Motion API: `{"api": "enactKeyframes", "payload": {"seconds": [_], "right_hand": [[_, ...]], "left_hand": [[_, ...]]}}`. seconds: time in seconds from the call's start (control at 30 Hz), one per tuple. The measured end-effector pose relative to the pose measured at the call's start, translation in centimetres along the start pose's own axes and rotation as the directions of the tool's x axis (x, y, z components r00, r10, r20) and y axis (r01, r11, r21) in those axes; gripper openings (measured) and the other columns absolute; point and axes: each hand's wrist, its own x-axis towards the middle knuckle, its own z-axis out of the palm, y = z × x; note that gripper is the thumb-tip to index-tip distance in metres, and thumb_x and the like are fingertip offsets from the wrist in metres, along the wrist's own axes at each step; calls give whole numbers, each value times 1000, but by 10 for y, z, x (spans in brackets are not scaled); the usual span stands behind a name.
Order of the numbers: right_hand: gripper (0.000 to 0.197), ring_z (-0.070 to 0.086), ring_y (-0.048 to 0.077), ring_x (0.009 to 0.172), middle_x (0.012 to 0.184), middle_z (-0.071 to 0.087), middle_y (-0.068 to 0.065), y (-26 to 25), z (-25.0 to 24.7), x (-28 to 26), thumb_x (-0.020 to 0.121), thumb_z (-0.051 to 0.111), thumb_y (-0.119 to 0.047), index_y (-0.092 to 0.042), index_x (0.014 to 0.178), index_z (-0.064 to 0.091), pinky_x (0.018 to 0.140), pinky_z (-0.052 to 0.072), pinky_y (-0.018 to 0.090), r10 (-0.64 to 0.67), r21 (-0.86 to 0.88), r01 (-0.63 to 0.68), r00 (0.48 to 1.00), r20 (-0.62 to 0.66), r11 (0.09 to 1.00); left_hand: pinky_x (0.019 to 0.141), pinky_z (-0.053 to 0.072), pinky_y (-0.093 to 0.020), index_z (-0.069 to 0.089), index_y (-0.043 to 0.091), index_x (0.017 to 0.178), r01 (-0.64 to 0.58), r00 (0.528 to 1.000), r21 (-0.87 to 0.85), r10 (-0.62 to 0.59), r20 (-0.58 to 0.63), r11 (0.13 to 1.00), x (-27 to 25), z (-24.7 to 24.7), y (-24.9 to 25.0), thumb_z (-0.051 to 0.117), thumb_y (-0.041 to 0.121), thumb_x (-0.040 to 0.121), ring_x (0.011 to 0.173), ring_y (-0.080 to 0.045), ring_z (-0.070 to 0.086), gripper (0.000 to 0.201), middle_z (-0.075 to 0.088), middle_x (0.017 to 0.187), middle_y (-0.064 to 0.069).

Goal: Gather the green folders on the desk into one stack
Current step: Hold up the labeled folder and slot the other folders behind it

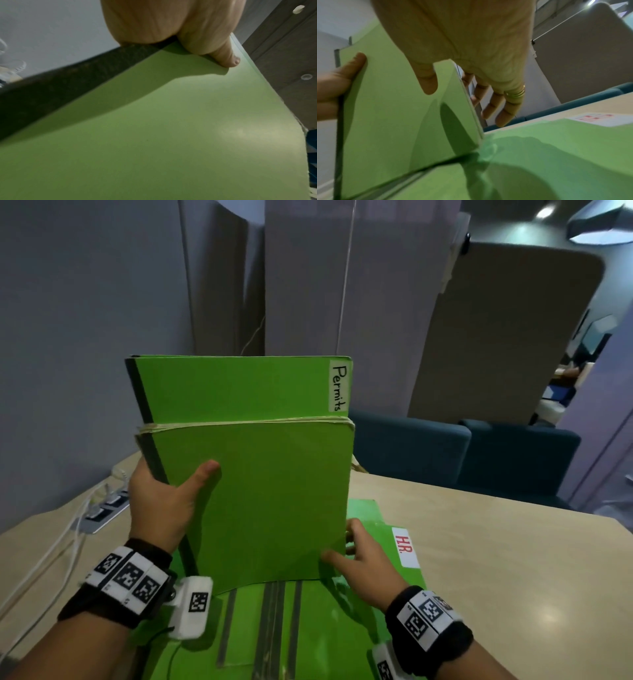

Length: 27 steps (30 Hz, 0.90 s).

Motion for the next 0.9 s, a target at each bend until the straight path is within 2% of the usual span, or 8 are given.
{"api": "enactKeyframes", "payload": {"seconds": [0.2,0.33,0.47,0.57,0.63,0.73,0.8,0.9], "right_hand": [[61,47,23,124,134,48,-4,23,3,-5,81,62,-68,-34,129,46,101,50,46,183,-440,-137,981,64,888],[80,42,31,135,148,41,-2,19,24,3,76,61,-79,-36,139,37,107,42,61,289,-524,-218,956,56,823],[107,11,46,154,167,17,-2,11,49,7,63,61,-91,-41,151,24,110,12,82,364,-604,-243,928,84,759],[117,-6,52,153,171,0,0,3,55,8,61,60,-94,-41,155,15,107,3,86,411,-639,-236,901,137,732],[123,-13,56,151,172,-8,1,0,59,10,59,59,-95,-41,157,10,104,1,89,438,-667,-228,884,164,710],[130,-17,58,149,171,-12,2,-5,65,12,55,58,-98,-41,159,4,103,1,90,461,-694,-227,871,169,683],[134,-18,59,149,171,-13,3,-9,67,12,54,57,-99,-40,160,1,103,1,90,470,-713,-227,868,161,663],[131,-16,60,148,171,-12,7,-14,72,9,59,59,-95,-36,161,0,102,4,90,469,-739,-214,869,155,639]], "left_hand": [[93,57,-44,66,34,99,-51,984,61,60,-169,997,28,-24,7,86,59,65,100,-17,71,47,73,107,7],[78,58,-17,65,36,99,-72,966,105,95,-239,992,38,-34,9,85,60,66,86,14,66,46,69,89,29],[95,58,-42,68,30,113,-57,948,116,90,-305,992,31,-44,-15,89,53,67,102,-14,71,56,72,116,5],[98,50,-35,57,38,95,9,935,108,30,-353,994,20,-45,-20,86,48,71,108,-13,60,39,59,119,7],[100,51,-39,61,32,107,13,936,121,31,-350,993,15,-44,-19,84,56,67,108,-13,60,52,59,119,6],[99,45,-12,54,37,104,-2,941,109,39,-337,994,9,-40,-10,84,37,76,95,12,59,41,49,121,7],[79,34,10,42,43,90,-44,951,95,71,-301,994,6,-31,-1,82,21,82,77,39,47,46,45,116,12],[86,41,-2,48,46,95,-20,956,78,42,-290,997,12,-39,-8,84,28,80,81,40,47,43,54,99,38]]}}
